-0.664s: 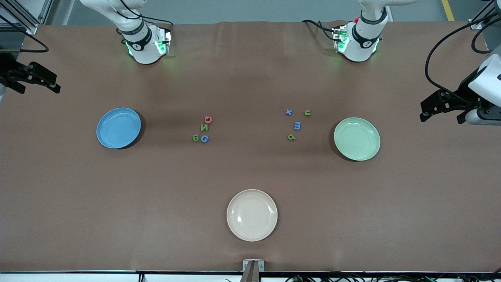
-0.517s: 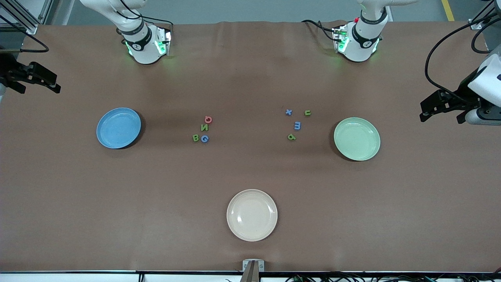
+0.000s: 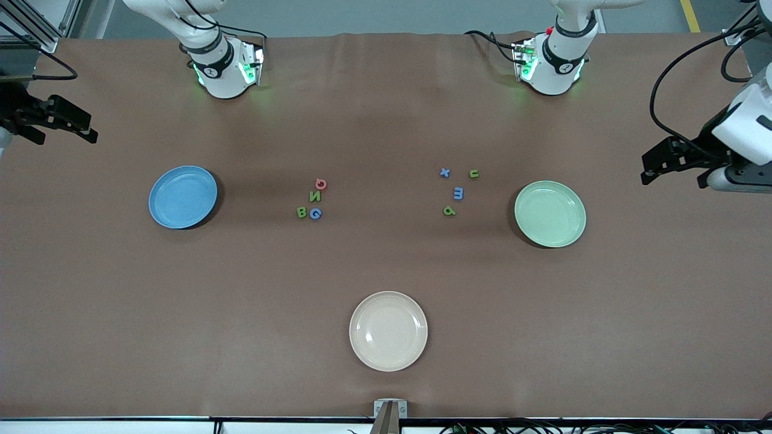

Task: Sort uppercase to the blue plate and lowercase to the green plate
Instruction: 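Reach the left gripper to the green n while the right gripper reaches letters, then grasp the green n with the left gripper while the right gripper grasps B, then place the n on the green plate while the right gripper places B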

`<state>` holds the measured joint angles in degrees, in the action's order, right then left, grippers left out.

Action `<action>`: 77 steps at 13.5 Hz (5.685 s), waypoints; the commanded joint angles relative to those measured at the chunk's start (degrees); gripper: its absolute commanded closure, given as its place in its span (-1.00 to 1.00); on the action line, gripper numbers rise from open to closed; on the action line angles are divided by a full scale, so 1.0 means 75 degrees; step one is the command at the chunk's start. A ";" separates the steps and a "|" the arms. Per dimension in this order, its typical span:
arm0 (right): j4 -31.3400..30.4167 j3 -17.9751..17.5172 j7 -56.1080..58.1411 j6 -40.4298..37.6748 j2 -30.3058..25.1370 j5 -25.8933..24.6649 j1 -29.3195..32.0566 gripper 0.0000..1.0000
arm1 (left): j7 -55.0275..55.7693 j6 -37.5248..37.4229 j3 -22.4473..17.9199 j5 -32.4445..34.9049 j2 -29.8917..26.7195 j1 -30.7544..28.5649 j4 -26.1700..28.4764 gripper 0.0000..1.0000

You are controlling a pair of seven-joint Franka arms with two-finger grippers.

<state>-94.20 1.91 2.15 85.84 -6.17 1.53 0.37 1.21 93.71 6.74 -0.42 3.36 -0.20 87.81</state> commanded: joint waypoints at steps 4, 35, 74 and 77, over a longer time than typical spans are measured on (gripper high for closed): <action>0.0243 0.0003 0.0052 0.0109 0.0528 -0.0017 0.0313 -1.00 | 0.2272 -0.0320 0.0670 -0.0190 0.1236 0.1196 0.0257 -1.00; -0.4374 -0.0056 -1.1582 0.8042 0.3188 0.0663 -0.3927 -0.52 | 0.5089 0.6677 0.0625 0.0558 0.3618 0.3437 0.3761 -0.43; -0.4327 0.3093 -0.5766 0.4060 0.2159 -0.0919 -0.3953 0.89 | 0.0613 0.6687 0.0731 0.1157 0.0993 -0.0277 0.6923 0.63; -0.4350 0.3378 -0.4683 0.4036 0.2182 -0.0919 -0.3368 0.12 | 0.0613 0.7332 0.0719 0.1169 0.1192 -0.0278 0.7205 0.62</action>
<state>-125.84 27.30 -36.18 116.20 10.95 -4.43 -27.26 6.21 145.65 11.81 7.56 12.38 -1.97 139.96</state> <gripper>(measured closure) 0.643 0.643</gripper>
